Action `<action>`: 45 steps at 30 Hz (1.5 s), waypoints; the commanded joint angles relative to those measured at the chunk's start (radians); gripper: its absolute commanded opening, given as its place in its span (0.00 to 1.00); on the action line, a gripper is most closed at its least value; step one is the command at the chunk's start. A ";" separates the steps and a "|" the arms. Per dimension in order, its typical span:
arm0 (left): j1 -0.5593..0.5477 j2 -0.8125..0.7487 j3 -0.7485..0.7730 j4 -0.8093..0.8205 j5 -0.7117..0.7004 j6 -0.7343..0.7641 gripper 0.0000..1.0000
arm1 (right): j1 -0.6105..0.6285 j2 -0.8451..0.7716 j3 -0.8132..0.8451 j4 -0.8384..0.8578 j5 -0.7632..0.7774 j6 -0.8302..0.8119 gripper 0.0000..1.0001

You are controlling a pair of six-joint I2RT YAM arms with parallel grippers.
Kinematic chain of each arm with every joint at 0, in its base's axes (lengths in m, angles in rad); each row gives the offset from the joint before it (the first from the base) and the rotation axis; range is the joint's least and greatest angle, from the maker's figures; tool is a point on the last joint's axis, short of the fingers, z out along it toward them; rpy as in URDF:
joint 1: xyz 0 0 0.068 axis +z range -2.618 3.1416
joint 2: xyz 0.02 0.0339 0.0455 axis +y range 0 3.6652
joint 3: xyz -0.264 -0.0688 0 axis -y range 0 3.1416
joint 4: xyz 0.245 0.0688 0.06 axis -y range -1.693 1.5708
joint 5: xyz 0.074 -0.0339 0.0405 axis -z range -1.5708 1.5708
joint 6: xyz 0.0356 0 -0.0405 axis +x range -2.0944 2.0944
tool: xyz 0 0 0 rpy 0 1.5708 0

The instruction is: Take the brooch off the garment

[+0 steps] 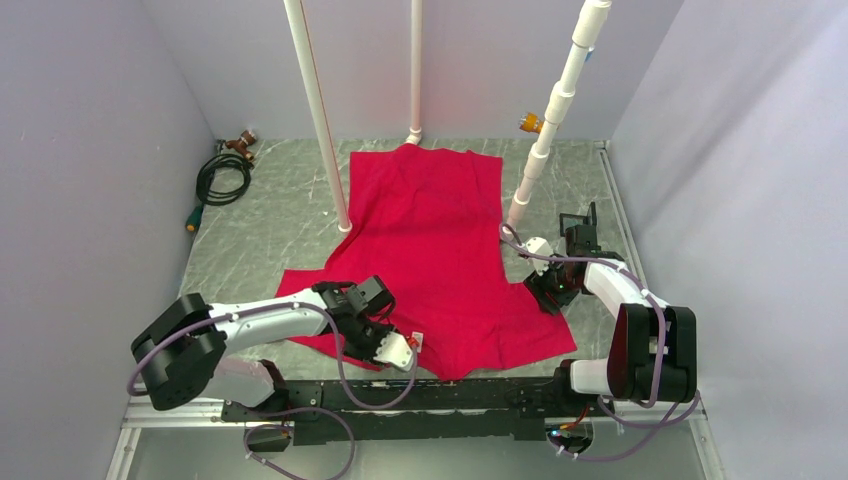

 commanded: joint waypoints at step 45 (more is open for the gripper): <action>1.533 -0.091 0.189 0.221 0.275 -0.523 0.99 | -0.215 -0.129 0.146 0.226 -0.267 0.545 1.00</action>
